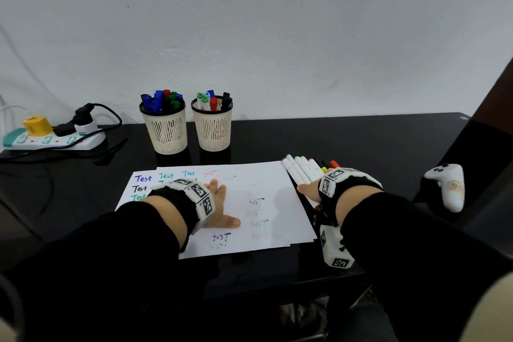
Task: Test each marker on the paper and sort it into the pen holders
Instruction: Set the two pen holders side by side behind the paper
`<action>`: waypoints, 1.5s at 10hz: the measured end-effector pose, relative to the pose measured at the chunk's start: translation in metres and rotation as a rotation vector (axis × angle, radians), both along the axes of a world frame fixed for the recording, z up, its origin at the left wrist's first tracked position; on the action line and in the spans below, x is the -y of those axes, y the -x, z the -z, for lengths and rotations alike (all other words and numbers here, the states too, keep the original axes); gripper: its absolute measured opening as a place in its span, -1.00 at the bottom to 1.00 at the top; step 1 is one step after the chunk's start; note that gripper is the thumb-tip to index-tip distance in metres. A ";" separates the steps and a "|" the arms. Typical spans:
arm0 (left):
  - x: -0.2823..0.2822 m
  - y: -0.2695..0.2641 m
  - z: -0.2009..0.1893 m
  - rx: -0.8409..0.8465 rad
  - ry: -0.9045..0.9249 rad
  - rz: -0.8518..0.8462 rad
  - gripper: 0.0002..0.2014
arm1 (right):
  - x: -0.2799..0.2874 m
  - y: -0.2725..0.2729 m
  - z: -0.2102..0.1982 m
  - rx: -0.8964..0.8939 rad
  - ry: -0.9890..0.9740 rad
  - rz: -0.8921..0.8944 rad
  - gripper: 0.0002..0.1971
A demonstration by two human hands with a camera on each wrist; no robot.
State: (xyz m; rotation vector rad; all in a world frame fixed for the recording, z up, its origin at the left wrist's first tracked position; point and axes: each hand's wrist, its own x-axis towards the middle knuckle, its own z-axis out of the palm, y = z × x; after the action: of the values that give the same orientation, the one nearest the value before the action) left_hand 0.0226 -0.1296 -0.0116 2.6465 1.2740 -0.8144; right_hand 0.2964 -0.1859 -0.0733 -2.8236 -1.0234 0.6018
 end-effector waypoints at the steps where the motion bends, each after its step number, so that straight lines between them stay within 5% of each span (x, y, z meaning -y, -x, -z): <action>1: 0.000 0.001 0.000 0.005 0.001 0.004 -0.07 | 0.009 0.018 -0.019 0.023 0.006 -0.020 -0.13; 3: -0.001 0.001 0.002 0.003 -0.020 0.014 -0.07 | 0.000 0.005 -0.006 0.031 0.012 -0.048 0.02; 4: -0.002 0.001 0.003 0.005 -0.015 0.019 -0.07 | 0.018 0.026 -0.035 -0.029 -0.070 0.011 0.04; 7: -0.010 0.016 -0.002 0.070 0.002 -0.008 -0.06 | 0.057 0.075 -0.089 0.173 0.066 -0.119 -0.29; 9: -0.006 0.045 -0.006 0.062 -0.024 -0.067 0.01 | 0.059 0.104 -0.083 0.245 0.107 -0.201 -0.04; 11: -0.015 0.096 -0.009 0.047 -0.119 -0.221 0.23 | 0.066 0.129 -0.079 0.100 -0.013 -0.399 0.01; 15: -0.005 0.147 0.004 0.125 -0.112 -0.353 0.22 | 0.072 0.141 -0.057 0.076 0.120 -0.387 0.31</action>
State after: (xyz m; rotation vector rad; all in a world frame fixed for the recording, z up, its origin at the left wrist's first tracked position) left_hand -0.1241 -0.1243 -0.0161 2.3969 1.7249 -0.5313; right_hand 0.1557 -0.2580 -0.0164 -2.7816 -1.6195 0.6076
